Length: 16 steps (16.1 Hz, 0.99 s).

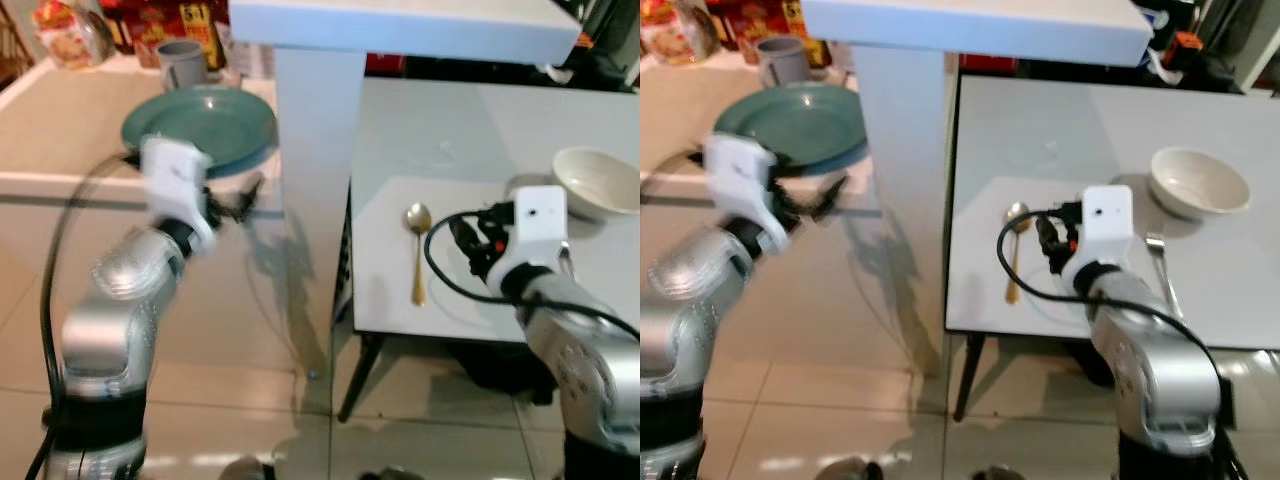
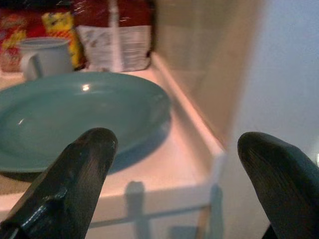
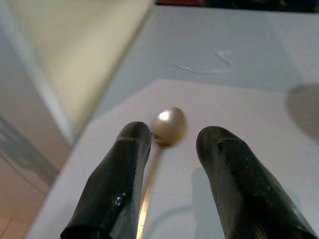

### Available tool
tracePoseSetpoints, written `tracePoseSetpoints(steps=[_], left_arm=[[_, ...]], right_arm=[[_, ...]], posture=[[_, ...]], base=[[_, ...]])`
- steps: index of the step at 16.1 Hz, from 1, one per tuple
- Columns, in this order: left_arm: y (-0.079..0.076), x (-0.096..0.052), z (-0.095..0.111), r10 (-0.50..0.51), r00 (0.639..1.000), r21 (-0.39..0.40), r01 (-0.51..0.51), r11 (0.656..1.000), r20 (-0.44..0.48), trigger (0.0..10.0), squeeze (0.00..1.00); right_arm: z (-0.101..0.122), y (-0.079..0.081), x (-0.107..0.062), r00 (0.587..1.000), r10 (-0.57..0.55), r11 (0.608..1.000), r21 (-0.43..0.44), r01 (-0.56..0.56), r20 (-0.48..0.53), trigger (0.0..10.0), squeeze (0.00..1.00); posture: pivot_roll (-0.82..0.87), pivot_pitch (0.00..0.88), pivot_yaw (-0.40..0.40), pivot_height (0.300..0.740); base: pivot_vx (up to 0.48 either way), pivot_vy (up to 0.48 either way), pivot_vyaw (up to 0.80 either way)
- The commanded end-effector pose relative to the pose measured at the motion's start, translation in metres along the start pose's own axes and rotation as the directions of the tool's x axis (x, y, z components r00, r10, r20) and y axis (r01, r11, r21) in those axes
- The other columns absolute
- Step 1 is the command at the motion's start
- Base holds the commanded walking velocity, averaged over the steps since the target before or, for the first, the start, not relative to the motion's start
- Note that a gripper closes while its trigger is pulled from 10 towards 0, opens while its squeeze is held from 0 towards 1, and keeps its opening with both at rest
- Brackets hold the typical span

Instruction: Setting the table

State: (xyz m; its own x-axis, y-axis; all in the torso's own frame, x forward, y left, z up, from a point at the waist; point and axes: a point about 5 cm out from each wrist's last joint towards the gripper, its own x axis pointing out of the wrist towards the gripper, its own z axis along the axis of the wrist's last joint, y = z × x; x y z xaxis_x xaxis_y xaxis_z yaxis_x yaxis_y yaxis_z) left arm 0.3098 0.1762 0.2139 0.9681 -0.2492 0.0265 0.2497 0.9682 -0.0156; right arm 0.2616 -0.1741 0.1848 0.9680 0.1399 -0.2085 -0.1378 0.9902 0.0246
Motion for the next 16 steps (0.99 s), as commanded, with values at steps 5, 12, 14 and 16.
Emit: tracePoseSetpoints(steps=[5, 12, 14, 16], left_arm=[[0.062, 0.035, 0.02, 0.263, 0.964, -0.181, -0.267, 0.946, -0.05, 10.0, 1.0], [0.114, 0.057, 0.02, 0.437, 0.887, -0.233, -0.461, 0.856, -0.151, 10.0, 0.0], [0.112, 0.062, 0.017, 0.396, 0.904, -0.305, -0.427, 0.851, -0.16, 10.0, 0.0], [0.111, 0.065, 0.016, 0.371, 0.914, -0.383, -0.405, 0.83, -0.163, 10.0, 0.0]], right_arm=[[0.0, 0.016, -0.009, 0.994, 0.106, 0.994, 0.001, -0.106, 0.031, 10.0, 0.0], [-0.001, 0.027, -0.01, 0.969, 0.243, 0.97, -0.036, -0.241, 0.039, 10.0, 0.0], [-0.003, 0.028, -0.012, 0.964, 0.264, 0.964, -0.029, -0.264, 0.032, 10.0, 0.0], [-0.005, 0.031, -0.014, 0.952, 0.305, 0.952, -0.003, -0.305, 0.021, 10.0, 0.0]], posture=[[0.04, 0.036, 0.013, 0.74], [0.02, 0.026, -0.005, 0.74], [0.01, 0.028, -0.003, 0.74], [0.01, 0.027, 0.006, 0.74]], base=[[0.0, 0.0, 0.0], [0.0, 0.0, 0.0], [0.0, 0.0, 0.0], [0.0, 0.0, 0.0]])
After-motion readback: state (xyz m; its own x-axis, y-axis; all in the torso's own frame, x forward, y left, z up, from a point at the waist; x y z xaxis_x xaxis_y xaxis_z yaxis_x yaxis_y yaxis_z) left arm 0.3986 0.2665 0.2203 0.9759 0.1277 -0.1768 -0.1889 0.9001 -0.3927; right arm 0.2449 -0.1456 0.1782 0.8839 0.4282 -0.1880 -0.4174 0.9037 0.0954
